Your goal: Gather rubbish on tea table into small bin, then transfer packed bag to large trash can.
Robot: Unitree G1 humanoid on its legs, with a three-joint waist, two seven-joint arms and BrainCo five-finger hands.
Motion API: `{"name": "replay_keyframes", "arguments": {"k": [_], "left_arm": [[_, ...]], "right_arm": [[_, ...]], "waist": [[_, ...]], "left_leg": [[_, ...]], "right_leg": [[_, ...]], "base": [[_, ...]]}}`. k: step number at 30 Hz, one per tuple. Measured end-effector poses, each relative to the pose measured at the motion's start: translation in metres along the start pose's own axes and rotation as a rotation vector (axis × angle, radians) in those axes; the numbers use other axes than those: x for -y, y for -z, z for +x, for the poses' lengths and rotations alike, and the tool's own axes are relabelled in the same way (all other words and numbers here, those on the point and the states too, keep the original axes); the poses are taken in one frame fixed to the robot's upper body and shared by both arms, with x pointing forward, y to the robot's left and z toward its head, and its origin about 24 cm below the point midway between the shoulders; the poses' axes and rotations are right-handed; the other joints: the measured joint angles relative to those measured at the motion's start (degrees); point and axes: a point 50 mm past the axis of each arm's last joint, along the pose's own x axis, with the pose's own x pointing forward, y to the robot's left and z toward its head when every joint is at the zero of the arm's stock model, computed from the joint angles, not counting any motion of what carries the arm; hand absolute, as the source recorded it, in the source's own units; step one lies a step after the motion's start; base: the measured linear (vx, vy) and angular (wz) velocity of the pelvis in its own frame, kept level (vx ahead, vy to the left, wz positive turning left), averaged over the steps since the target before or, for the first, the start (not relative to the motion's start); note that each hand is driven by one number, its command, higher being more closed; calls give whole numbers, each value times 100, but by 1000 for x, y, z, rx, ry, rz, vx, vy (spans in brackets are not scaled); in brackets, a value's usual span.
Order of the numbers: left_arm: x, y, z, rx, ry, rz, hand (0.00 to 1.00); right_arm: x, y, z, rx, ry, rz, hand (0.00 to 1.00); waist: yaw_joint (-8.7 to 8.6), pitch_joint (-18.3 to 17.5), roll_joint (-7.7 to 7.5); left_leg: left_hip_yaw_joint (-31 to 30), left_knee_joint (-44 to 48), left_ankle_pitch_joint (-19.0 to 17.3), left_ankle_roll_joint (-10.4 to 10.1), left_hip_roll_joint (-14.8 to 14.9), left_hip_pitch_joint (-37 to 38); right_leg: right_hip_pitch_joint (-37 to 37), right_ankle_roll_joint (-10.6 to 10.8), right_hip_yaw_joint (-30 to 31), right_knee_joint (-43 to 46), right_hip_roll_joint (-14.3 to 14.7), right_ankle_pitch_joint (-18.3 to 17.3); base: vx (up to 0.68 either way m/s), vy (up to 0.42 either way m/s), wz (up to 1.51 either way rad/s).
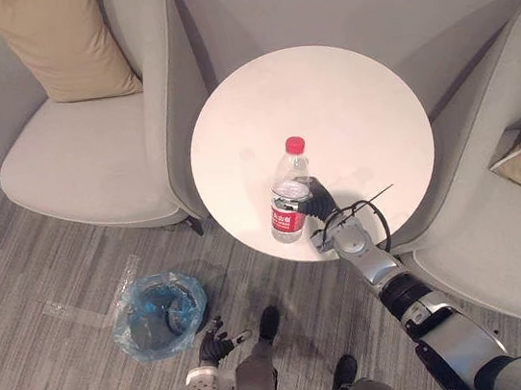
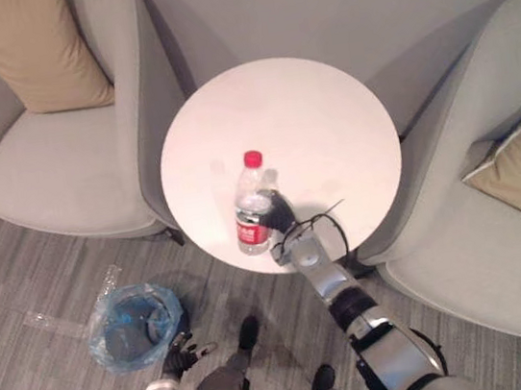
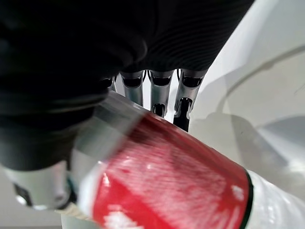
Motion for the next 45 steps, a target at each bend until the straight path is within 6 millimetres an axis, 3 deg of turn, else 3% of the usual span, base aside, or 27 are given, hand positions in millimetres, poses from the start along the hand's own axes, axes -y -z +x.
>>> {"name": "replay_keyframes", "arguments": {"k": [7, 14, 16, 19, 27, 29, 32, 35, 36, 38, 41, 42, 43, 44, 45], "left_arm": [[0, 2, 0, -14, -1, 5, 0], [-4, 11, -2, -57, 0, 52, 0], [-6, 20, -4, -97, -1, 63, 0], [-6, 29, -7, -134, 2, 75, 0], [-4, 37, -11, -167, 27, 112, 0], [-2, 36, -10, -163, 51, 150, 0], [-1, 33, -9, -155, 54, 159, 0], [0, 30, -7, -143, 53, 156, 0], [0, 29, -7, -139, 53, 153, 0], [6, 27, -6, -130, 62, 141, 0], [14, 26, -7, -126, 73, 101, 0], [15, 27, -7, -126, 75, 96, 0], [14, 29, -8, -135, 74, 101, 0], [12, 28, -7, -134, 73, 106, 0], [12, 23, -5, -117, 75, 117, 0]], "right_arm": [[0, -4, -28, 77, 18, 78, 100], [4, 9, -73, 75, 55, 122, 100], [3, 16, -86, 57, 58, 108, 100], [0, 21, -101, 42, 56, 90, 100], [-5, 23, -110, 43, 15, 7, 100], [-2, 25, -113, 35, 24, -23, 100], [3, 30, -117, 16, 28, -50, 100], [2, 27, -114, 31, 44, -43, 100], [2, 20, -107, 62, 41, -47, 100], [7, 14, -101, 91, 50, -58, 100], [14, 13, -99, 95, 85, -60, 100], [14, 13, -99, 95, 87, -60, 100], [15, 15, -100, 85, 96, -56, 100], [17, 16, -101, 81, 105, -54, 100], [23, 20, -104, 63, 136, -56, 100]], "waist": [[-47, -5, -4], [-288, -129, -79], [-420, -335, -106], [-469, -589, -134], [-676, -748, -142], [-805, -759, -122], [-840, -769, -116], [-752, -858, -166], [-691, -896, -143], [-707, -839, 54], [-662, -694, 375], [-666, -685, 441], [-698, -679, 407], [-742, -647, 351], [-790, -629, 275]], "left_leg": [[143, 0, -20, 24, -1, 133], [611, -2, -53, 64, 22, 396], [808, -4, -77, 62, 53, 466], [1079, -4, -130, 56, 109, 578], [1497, 271, -402, 73, 100, 753], [1286, 843, -613, 123, 19, 388], [858, 1161, -678, 180, -73, 61], [535, 1344, -537, 102, -246, -306], [412, 1406, -411, 44, -246, -537], [163, 1400, -263, -30, -145, -715], [-322, 1115, 71, -226, 160, -706], [-328, 948, 38, -173, 259, -676], [179, 757, -410, 195, 389, -693], [405, 838, -523, 364, 386, -762], [970, 1321, -507, 686, 325, -999]], "right_leg": [[21, 6, 298, 33, -39, 1], [-3, 82, 860, 85, -89, -40], [-69, 110, 1092, 81, -81, -38], [-125, 136, 1391, 57, -39, 3], [-347, 185, 1863, 629, -69, -39], [-624, 301, 2005, 1354, -131, -208], [-689, 472, 2309, 1740, -147, -429], [-777, 369, 2735, 1869, -149, -799], [-769, 267, 2661, 1593, -128, -910], [-769, 184, 2443, 1408, 32, -836], [-695, -61, 2055, 1495, 472, -730], [-724, -113, 2017, 1534, 570, -708], [-770, -276, 1805, 1425, 491, -632], [-808, -338, 1670, 1373, 387, -640], [-925, -374, 1406, 1358, 144, -524]], "base": [[-28, 9, -14], [-70, 14, -38], [-106, 10, -43], [-82, 8, -52], [-31, 22, -34], [-39, 3, 45], [-56, -15, 95], [-93, -78, 75], [-152, -158, 69], [-152, -138, 65], [-220, -184, 65], [-317, -244, 58], [-281, -147, 59], [-299, -105, 88], [-257, -95, 95]]}}
